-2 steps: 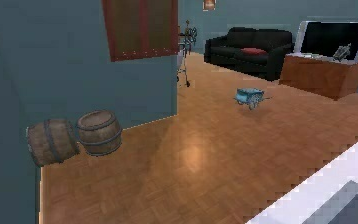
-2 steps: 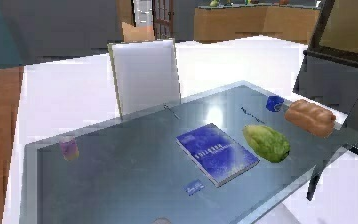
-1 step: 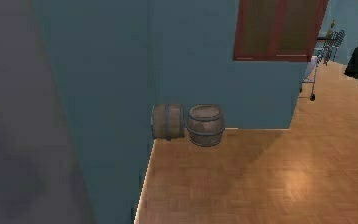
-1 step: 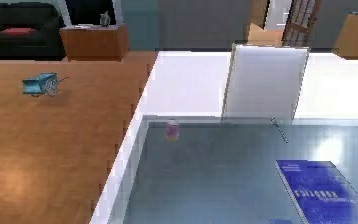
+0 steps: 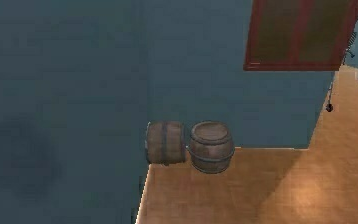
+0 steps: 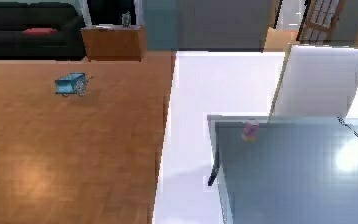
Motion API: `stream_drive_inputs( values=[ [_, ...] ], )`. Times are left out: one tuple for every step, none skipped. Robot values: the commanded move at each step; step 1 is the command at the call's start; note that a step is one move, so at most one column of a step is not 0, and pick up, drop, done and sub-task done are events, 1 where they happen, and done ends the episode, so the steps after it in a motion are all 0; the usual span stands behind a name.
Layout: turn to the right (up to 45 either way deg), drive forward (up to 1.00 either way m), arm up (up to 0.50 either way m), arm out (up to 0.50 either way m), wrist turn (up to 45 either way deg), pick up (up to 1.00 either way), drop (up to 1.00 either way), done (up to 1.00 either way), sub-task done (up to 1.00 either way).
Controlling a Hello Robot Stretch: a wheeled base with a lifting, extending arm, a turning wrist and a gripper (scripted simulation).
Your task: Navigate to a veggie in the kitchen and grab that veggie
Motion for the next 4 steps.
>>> stream_drive_inputs(
  values=[
    [45.0,0.00,0.00,0.00,0.0,0.00,0.00,0.00,0.00],
    [15.0,0.00,0.00,0.00,0.0,0.00,0.00,0.00,0.00],
    [0.0,0.00,0.50,0.00,0.0,0.00,0.00,0.00,0.00],
    [0.0,0.00,0.28,0.00,0.0,0.00,0.00,0.00,0.00]
  ],
)
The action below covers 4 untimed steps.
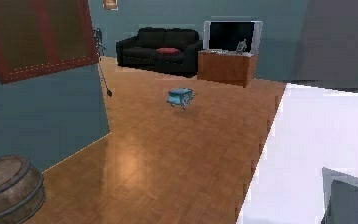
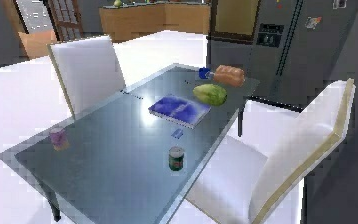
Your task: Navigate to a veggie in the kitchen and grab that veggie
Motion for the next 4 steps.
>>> stream_drive_inputs(
  values=[
    [0.0,0.00,0.00,0.38,0.0,0.00,0.00,0.00,0.00],
    [0.0,0.00,0.00,0.00,45.0,0.00,0.00,0.00,0.00],
    [0.0,0.00,0.00,0.00,45.0,0.00,0.00,0.00,0.00],
    [0.0,0.00,0.00,0.00,45.0,0.00,0.00,0.00,0.00]
  ],
)
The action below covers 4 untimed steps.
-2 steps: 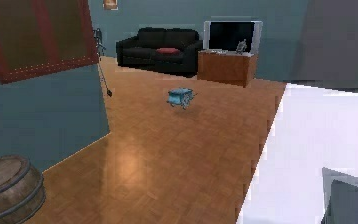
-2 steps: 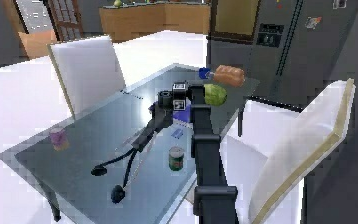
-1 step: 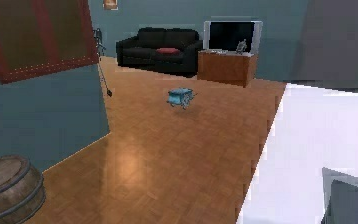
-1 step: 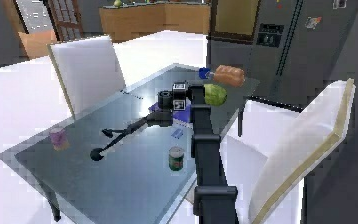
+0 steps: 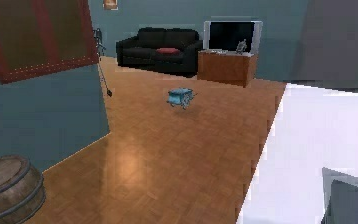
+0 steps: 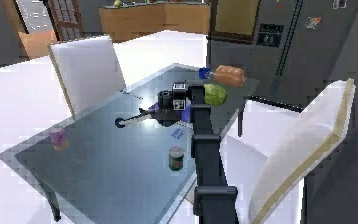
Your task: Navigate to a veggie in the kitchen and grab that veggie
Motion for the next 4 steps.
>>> stream_drive_inputs(
  values=[
    [0.0,0.00,0.00,0.00,45.0,0.00,0.00,0.00,0.00],
    [0.0,0.00,0.00,0.00,3.0,0.00,0.00,0.00,0.00],
    [0.0,0.00,-0.30,0.00,0.0,0.00,0.00,0.00,0.00],
    [0.0,0.00,0.00,0.00,0.0,1.00,0.00,0.00,0.00]
  ],
)
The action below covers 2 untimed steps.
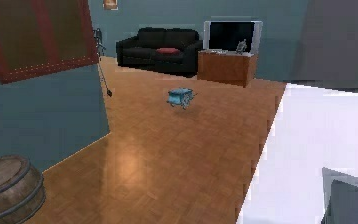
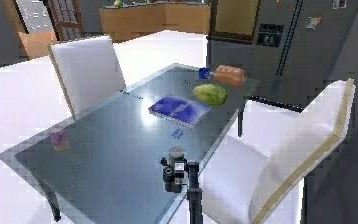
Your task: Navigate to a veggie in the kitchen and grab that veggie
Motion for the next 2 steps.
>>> stream_drive_inputs(
  values=[
    [0.0,0.00,0.10,0.00,0.0,0.00,0.00,0.00,0.00],
    [0.0,0.00,0.00,0.00,0.0,0.00,0.00,1.00,0.00]
  ],
)
